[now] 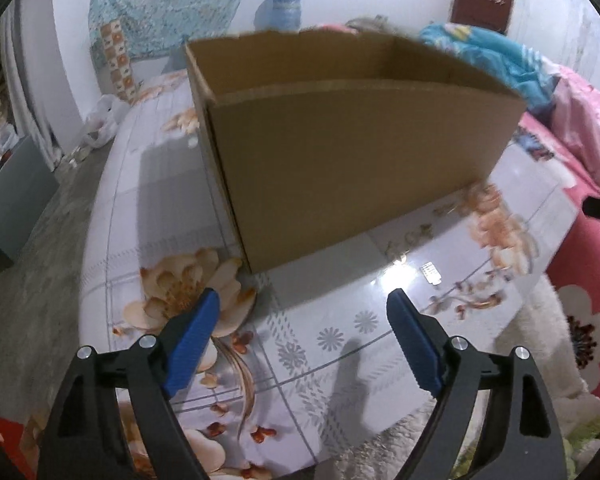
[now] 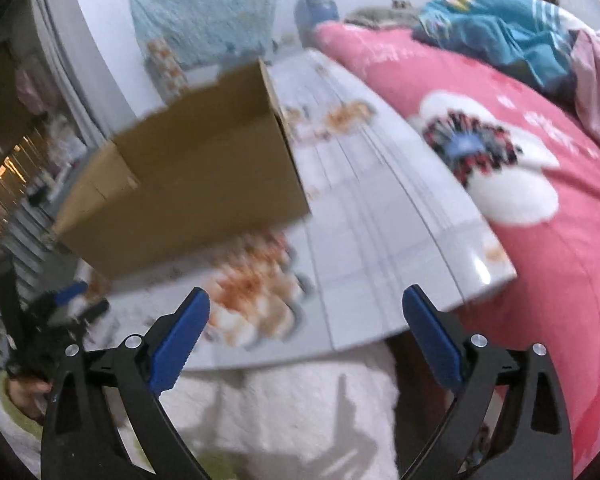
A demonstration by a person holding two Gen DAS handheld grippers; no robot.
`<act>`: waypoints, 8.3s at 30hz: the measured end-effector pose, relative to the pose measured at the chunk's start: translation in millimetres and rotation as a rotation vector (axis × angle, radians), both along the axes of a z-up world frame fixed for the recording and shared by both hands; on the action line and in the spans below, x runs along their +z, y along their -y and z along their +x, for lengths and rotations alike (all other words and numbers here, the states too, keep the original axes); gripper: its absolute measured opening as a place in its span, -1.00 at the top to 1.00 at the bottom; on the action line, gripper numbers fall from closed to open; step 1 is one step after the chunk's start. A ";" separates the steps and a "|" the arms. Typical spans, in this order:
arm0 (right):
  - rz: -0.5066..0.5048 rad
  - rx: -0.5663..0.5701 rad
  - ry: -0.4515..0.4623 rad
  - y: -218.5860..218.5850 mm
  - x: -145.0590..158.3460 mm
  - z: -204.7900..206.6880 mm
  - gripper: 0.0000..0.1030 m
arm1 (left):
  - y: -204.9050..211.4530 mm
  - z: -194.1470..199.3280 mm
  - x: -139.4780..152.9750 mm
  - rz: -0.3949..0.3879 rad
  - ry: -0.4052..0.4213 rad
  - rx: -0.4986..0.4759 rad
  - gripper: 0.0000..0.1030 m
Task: Organize jewelry
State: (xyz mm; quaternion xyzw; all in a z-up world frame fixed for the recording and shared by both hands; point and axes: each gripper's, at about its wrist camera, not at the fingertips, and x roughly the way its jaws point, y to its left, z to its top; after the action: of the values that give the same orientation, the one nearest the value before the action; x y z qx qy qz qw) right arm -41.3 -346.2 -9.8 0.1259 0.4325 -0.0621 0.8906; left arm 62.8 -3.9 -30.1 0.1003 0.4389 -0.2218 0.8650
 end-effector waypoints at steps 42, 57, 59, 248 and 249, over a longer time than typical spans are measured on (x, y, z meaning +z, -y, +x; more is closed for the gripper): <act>-0.134 0.100 -0.122 -2.5 -43.4 37.1 -0.84 | 1.3 14.5 -22.6 0.047 -0.026 0.123 -0.92; -0.248 0.148 -0.127 -14.6 -50.2 40.4 -0.84 | 5.5 25.1 -22.3 0.065 -0.077 0.130 -0.92; -0.245 0.150 -0.126 -13.1 -51.2 41.7 -0.84 | 6.4 27.5 -22.7 0.065 -0.082 0.130 -0.92; 0.089 0.384 0.076 -100.3 -21.9 11.1 0.21 | 67.7 -16.9 -15.5 0.005 0.059 -0.367 0.99; 0.080 0.394 0.078 -102.4 -21.5 11.3 0.21 | 65.6 -16.7 -14.1 0.000 0.062 -0.355 0.99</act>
State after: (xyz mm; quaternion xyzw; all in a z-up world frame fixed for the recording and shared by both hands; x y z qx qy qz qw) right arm -30.0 -243.8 -31.3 0.0765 0.4161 0.1354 0.8959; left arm 46.2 -69.5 -44.2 0.1829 0.3875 -0.3678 0.8253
